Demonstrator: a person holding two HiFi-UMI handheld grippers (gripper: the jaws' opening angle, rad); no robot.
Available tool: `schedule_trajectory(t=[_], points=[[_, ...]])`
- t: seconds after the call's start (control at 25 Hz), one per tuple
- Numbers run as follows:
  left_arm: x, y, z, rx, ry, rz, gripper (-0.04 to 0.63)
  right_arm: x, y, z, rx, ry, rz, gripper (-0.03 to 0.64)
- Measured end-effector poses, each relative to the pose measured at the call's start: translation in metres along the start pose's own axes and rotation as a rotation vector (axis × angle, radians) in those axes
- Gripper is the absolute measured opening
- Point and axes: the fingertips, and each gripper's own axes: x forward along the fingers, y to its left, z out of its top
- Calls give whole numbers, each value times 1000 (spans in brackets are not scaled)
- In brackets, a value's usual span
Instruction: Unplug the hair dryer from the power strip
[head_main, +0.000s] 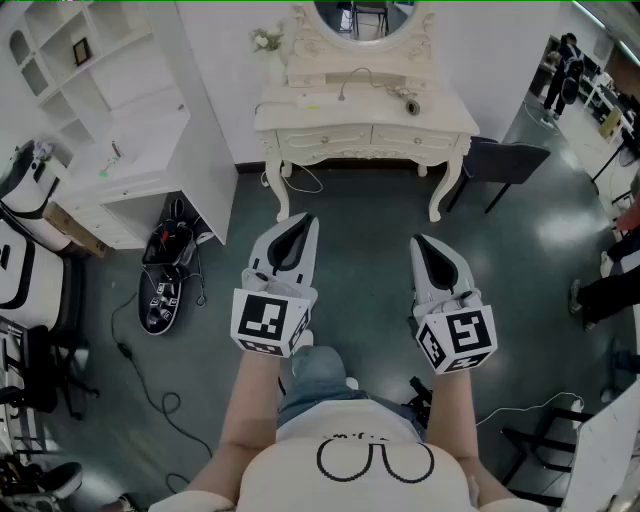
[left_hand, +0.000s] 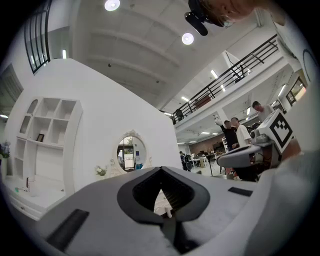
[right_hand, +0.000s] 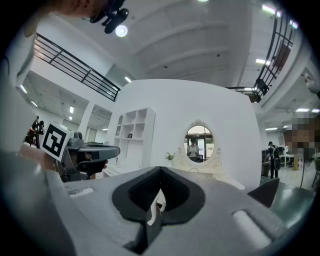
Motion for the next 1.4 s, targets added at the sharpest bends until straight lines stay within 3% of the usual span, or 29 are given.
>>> schedule_trajectory(t=[0.44,0.68,0.84,1.04,1.2,1.4], points=[[31,20,-20,-2,11,-1,-2,35,-15,-20,31,2,7,-6],[91,43,-36,-30,17,-9,-2,78,-58,-31,102,25,-13,-6],[140,75,-46,-40,5,-2,-2,129,-89,-32,128,15,-21,-6],[197,134,-49,-115,-50,15,-2,210,-112,-33,161,35,9,-5],[245,179,-67,-164,-27,22,-2,274,-128,-37,154,69,30,-5],[301,222,-89,-169,40,2,-2,349,-139,-39,170,89,63,-5]])
